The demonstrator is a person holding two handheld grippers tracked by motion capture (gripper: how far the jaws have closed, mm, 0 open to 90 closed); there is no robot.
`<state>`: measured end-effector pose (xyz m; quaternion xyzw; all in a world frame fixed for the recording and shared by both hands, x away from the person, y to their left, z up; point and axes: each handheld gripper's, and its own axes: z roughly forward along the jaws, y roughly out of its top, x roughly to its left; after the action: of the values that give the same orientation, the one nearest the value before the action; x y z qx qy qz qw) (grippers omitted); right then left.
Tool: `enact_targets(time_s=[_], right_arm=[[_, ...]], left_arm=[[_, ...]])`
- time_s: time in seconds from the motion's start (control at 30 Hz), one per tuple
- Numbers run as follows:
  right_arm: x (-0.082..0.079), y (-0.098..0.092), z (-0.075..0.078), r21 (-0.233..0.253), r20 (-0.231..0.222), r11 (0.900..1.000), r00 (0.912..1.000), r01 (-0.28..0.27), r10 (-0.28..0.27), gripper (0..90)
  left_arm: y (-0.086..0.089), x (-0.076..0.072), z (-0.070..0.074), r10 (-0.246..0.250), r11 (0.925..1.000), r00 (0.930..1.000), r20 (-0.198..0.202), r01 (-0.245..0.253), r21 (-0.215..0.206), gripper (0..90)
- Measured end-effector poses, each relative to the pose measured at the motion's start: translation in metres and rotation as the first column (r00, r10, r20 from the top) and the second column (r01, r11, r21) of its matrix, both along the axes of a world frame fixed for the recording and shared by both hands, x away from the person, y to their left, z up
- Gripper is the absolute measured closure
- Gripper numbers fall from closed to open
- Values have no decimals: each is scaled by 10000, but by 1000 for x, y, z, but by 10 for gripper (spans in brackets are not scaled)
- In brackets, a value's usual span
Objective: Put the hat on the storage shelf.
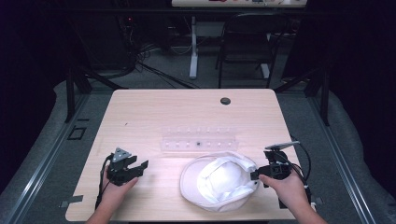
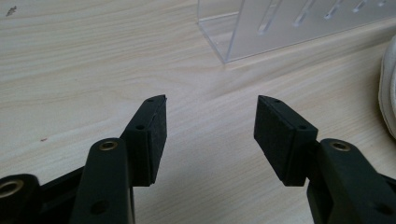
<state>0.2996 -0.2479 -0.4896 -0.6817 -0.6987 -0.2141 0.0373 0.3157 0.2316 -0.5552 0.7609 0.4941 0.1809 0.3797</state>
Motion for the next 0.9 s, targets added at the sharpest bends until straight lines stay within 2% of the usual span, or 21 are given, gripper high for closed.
enact_targets(time_s=[0.23, 0.33, 0.37, 0.4, 0.43, 0.47, 0.57, 0.6, 0.67, 0.7, 0.87, 0.9], right_arm=[[2, 0, -1, 44, -197, 9998, 9997, 171, -170, 697], [1, -3, 0, 0, -339, 10000, 9994, -21, 21, 662], [0, -2, -1, 242, -397, 9996, 9991, 139, -129, 645], [0, -2, -1, 242, -397, 9996, 9991, 139, -129, 645], [-1, -3, -1, 99, -410, 9999, 9991, 90, -86, 638], [-2, -2, -2, 230, -449, 9997, 9989, 103, -93, 634], [-2, -2, -3, 206, -507, 9997, 9987, 106, -95, 634], [-2, -2, -4, 15, -629, 10000, 9980, 60, -59, 638], [-2, -2, -4, -26, -654, 10000, 9979, -27, 25, 639], [-2, -1, -5, 111, -596, 9999, 9982, 104, -97, 645], [-1, 0, -4, -45, -535, 10000, 9985, 81, -84, 710], [0, 0, -2, -166, -575, 9998, 9983, 98, -107, 776]], left_arm=[[-3, -1, -1, -68, 10000, 10000, -43, 68, 37, 443], [-4, -1, -1, -89, 9999, 10000, -19, 89, 57, 443], [-4, -1, -1, -132, 9999, 9999, -45, 133, 95, 443], [-4, -1, -1, -132, 9999, 9999, -45, 133, 95, 443], [-5, -1, -1, -130, 9999, 9999, -45, 131, 84, 443], [-5, -1, -1, -129, 9999, 9999, -48, 129, 88, 443], [-6, -1, -1, -125, 9999, 9999, -47, 125, 99, 443], [-6, -1, -1, -138, 9998, 9999, -71, 138, 113, 444], [-5, -1, -1, -169, 9998, 9998, -74, 170, 139, 443], [-6, -1, -2, -175, 9997, 9998, -74, 176, 151, 443], [-6, -1, -2, -168, 9997, 9998, -46, 169, 165, 444], [-6, -1, -2, -170, 9997, 9998, -36, 171, 150, 443]])
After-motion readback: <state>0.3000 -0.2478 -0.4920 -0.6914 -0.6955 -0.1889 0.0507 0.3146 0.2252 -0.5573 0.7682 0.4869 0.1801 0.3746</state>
